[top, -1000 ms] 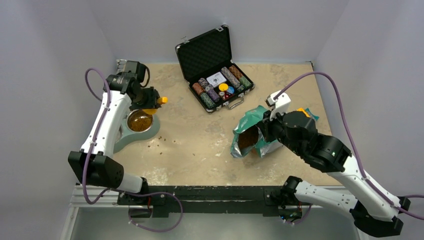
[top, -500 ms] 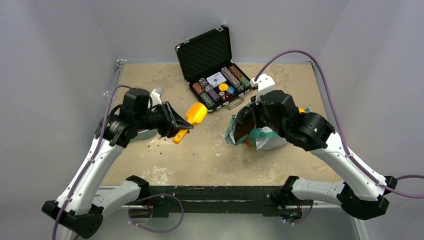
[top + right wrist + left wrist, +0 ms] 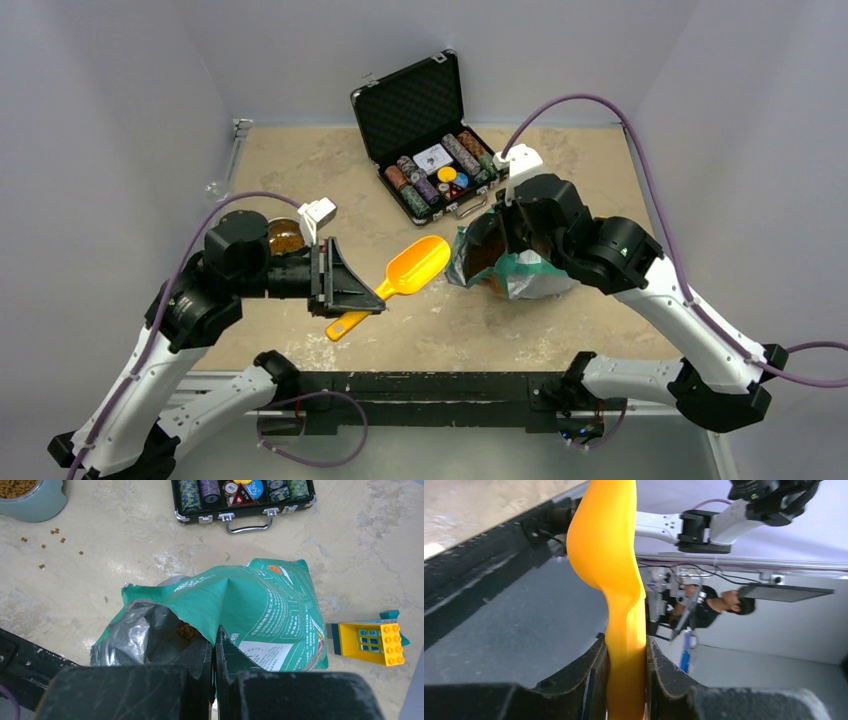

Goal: Serve the pet food

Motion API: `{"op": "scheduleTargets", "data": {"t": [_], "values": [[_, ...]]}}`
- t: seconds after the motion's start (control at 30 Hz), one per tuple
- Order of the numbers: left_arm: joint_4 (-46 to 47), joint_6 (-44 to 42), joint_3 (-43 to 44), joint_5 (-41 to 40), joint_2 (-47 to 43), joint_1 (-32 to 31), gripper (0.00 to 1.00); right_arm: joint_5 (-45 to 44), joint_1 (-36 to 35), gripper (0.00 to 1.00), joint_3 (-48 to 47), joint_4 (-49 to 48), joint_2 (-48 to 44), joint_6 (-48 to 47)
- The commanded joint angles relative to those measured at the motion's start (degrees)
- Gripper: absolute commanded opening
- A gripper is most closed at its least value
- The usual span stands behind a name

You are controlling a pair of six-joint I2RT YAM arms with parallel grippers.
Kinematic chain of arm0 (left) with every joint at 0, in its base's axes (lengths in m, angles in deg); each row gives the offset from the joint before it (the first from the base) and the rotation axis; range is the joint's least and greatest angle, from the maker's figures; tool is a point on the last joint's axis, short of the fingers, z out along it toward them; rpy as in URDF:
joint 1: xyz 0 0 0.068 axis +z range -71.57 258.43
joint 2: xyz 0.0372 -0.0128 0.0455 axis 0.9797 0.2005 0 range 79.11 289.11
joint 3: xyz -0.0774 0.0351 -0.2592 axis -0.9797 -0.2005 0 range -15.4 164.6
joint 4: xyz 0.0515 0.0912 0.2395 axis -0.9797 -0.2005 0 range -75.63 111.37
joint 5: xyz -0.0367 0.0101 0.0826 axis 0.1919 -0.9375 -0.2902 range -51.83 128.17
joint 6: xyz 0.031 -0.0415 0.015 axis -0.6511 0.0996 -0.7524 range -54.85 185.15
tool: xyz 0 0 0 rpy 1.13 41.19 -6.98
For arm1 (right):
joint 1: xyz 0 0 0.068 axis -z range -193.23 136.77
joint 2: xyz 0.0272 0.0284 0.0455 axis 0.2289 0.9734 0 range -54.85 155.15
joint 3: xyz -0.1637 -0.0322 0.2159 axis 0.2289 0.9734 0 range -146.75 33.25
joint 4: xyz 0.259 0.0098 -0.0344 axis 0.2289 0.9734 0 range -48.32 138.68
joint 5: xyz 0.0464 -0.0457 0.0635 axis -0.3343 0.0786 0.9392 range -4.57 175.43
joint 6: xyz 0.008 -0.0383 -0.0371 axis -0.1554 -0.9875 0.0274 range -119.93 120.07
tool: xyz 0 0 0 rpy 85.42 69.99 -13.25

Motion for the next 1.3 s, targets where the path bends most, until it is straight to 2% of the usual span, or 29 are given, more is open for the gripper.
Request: {"op": "scheduleTargets", "data": {"t": [0.0, 0.23, 0.37, 0.47, 0.6, 0.63, 0.8, 0.87, 0.97, 1.07, 1.1, 1.27], "values": [[19.2, 10.72, -7.46, 6.84, 1.21, -0.39, 0.0, 0.43, -0.29, 0.0, 2.31, -5.99, -3.44, -0.24], [22.34, 13.51, -4.66, 5.55, 10.34, -4.93, 0.0, 3.63, -1.56, 0.0, 3.87, -8.39, -6.45, -2.57], [30.96, 22.78, -9.38, 4.65, 13.68, -7.07, 0.0, 5.52, -2.97, 0.0, 7.51, -12.9, -9.68, -6.22], [26.53, 27.02, -10.37, 1.67, 16.24, -7.41, 0.0, 8.13, -3.66, 0.0, 8.59, -14.86, -11.77, -9.24], [38.46, 43.54, -15.61, 0.02, 19.97, -8.88, 0.0, 8.52, -5.63, 0.0, 11.04, -19.58, -14.42, -14.25], [37.23, 45.06, -14.18, -0.87, 21.24, -9.48, 0.0, 8.38, -5.91, 0.0, 11.13, -20.15, -14.71, -15.43], [17.58, 46.66, -2.1, -4.8, 28.7, -12.0, 0.0, 8.28, -6.14, 0.0, 9.15, -21.52, -15.5, -17.91], [16.72, 49.24, -1.53, -8.09, 29.93, -12.41, 0.0, 8.41, -6.14, 0.0, 7.59, -21.28, -15.39, -17.91], [24.08, 52.03, -2.36, -7.21, 35.3, -12.91, 0.0, 8.95, -6.14, 0.0, 5.24, -20.48, -14.79, -16.0], [26.72, 48.68, 0.1, -6.53, 44.09, -13.29, 0.0, 10.52, -6.14, 0.0, 6.23, -21.58, -15.37, -13.55], [30.13, 48.18, -0.18, -6.02, 47.04, -13.34, 0.0, 11.36, -6.14, 0.0, 7.07, -22.15, -15.57, -10.69], [64.43, 45.75, -7.61, -6.83, 60.78, -12.85, 0.0, 7.27, -6.12, 0.0, 10.93, -21.67, -14.44, -5.59]]}}
